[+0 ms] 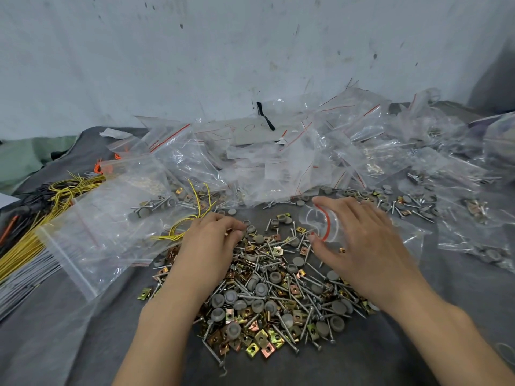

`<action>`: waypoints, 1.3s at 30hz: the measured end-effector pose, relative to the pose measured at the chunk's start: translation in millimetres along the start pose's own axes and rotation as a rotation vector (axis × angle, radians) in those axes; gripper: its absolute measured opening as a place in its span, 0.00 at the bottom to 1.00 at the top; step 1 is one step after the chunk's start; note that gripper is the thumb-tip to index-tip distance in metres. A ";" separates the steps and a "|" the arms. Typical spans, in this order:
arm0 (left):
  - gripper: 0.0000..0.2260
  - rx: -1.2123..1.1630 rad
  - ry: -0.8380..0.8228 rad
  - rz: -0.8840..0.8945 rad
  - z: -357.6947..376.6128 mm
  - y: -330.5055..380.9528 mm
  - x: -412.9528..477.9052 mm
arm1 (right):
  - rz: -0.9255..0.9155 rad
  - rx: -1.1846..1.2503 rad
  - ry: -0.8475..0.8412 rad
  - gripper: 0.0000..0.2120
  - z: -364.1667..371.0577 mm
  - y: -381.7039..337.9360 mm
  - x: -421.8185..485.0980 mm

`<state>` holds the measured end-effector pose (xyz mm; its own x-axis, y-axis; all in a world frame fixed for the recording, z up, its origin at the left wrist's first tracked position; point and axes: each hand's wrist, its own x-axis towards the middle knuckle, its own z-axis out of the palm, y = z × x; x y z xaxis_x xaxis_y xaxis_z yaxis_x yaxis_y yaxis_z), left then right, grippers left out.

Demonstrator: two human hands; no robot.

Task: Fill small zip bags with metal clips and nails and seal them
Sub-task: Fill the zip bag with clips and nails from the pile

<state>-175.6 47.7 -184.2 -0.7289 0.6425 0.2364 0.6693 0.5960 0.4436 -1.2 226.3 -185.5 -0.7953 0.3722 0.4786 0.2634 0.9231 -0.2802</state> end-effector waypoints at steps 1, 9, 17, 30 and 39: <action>0.08 0.000 -0.040 0.010 -1.0 0.7 -0.1 | 0.001 0.002 -0.001 0.26 -0.1 0.2 0.2; 0.05 0.060 -0.205 0.013 -2.9 4.0 -0.3 | -0.005 0.067 -0.045 0.33 -3.5 3.5 -0.2; 0.02 -0.004 -0.122 0.051 -0.4 2.2 -1.5 | -0.005 0.089 -0.047 0.42 -0.8 7.9 0.0; 0.09 -0.412 -0.058 0.013 2.9 11.3 -0.2 | -0.006 0.111 -0.032 0.41 -3.5 9.3 -1.1; 0.09 -0.435 -0.067 0.010 2.6 18.0 -2.0 | -0.018 0.135 -0.032 0.40 -4.4 7.3 -1.2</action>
<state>-161.7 58.4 -178.9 -0.7025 0.6852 0.1924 0.5428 0.3410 0.7675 4.1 233.1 -184.5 -0.8167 0.3508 0.4582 0.1750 0.9072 -0.3826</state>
